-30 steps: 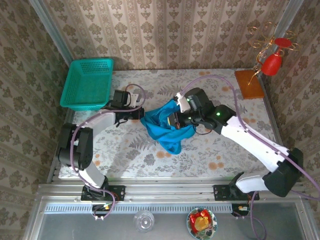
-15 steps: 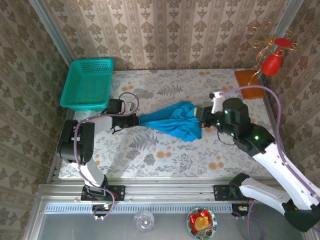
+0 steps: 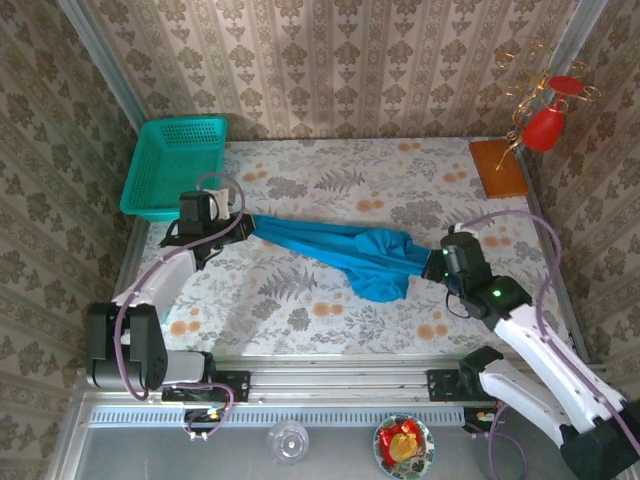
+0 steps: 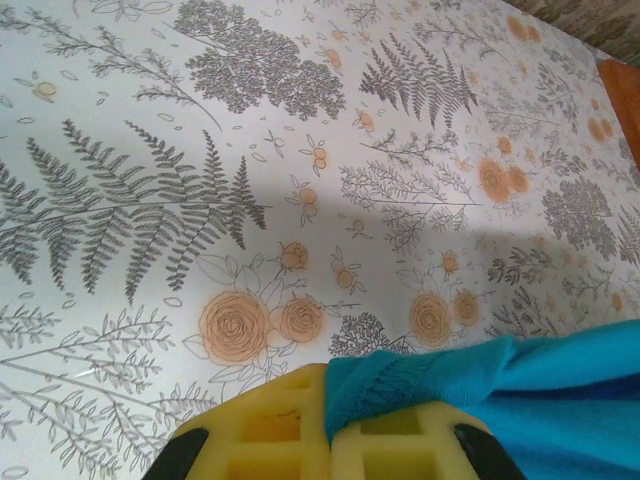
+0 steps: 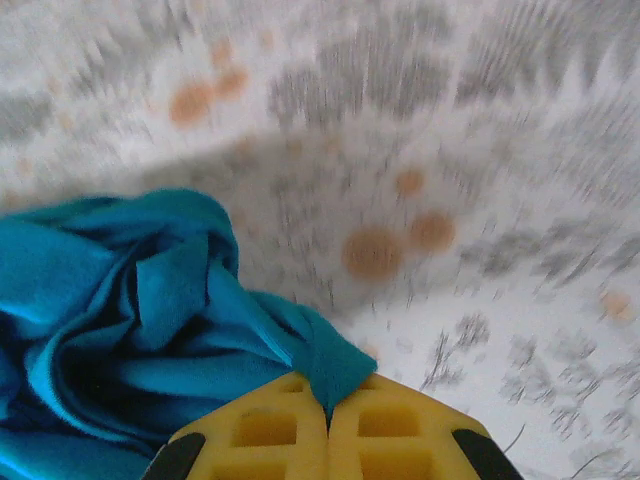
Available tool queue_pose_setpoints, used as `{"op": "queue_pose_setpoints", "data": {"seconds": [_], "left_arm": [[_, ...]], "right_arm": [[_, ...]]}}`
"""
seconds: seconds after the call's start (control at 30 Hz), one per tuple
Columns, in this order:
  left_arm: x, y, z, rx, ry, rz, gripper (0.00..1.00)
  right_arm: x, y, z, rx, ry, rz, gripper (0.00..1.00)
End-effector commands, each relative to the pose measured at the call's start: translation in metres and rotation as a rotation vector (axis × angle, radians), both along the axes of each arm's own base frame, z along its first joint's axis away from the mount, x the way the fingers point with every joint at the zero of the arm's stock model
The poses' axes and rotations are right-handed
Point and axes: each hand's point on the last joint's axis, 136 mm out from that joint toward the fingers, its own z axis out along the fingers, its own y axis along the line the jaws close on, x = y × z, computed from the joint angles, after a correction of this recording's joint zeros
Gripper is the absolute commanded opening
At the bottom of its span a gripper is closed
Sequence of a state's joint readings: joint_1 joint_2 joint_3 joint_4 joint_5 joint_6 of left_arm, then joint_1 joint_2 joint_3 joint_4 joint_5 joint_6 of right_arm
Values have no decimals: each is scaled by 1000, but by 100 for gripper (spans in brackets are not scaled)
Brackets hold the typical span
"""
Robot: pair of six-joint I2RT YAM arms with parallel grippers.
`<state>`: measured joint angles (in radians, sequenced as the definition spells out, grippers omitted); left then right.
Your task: Fold the inside-out t-shirt
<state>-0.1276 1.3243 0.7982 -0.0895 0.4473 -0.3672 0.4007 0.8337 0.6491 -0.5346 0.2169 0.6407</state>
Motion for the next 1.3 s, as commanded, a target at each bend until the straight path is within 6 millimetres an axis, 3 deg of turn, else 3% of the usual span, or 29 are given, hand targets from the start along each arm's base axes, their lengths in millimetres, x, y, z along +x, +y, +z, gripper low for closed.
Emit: {"op": "queue_pose_setpoints", "data": {"seconds": [0.0, 0.1, 0.3, 0.5, 0.7, 0.83, 1.07, 1.17, 1.27], "left_arm": [[-3, 7, 1, 27, 31, 43, 20], [-6, -19, 19, 44, -9, -30, 39], [-15, -106, 44, 53, -51, -293, 54], [-33, -197, 37, 37, -21, -543, 56], [-61, -262, 28, 19, 30, -773, 67], [-74, -279, 7, 109, 71, -866, 69], [-85, -282, -37, 274, 193, -953, 67], [-90, -284, -41, 302, 194, -994, 49], [-85, -281, -32, 315, 155, -979, 19]], "right_arm": [[-2, 32, -43, 141, 145, 66, 7], [-8, 48, -67, 174, 254, 117, 9], [-6, 59, -59, 181, 212, 183, 2], [-2, 64, -41, 196, 145, 231, 0], [0, 67, -38, 184, 148, 255, 0], [1, 67, -35, 183, 140, 253, 0], [1, 63, -31, 169, 132, 244, 0], [0, 57, -29, 143, 123, 227, 0], [0, 48, -26, 105, 113, 200, 0]]}}
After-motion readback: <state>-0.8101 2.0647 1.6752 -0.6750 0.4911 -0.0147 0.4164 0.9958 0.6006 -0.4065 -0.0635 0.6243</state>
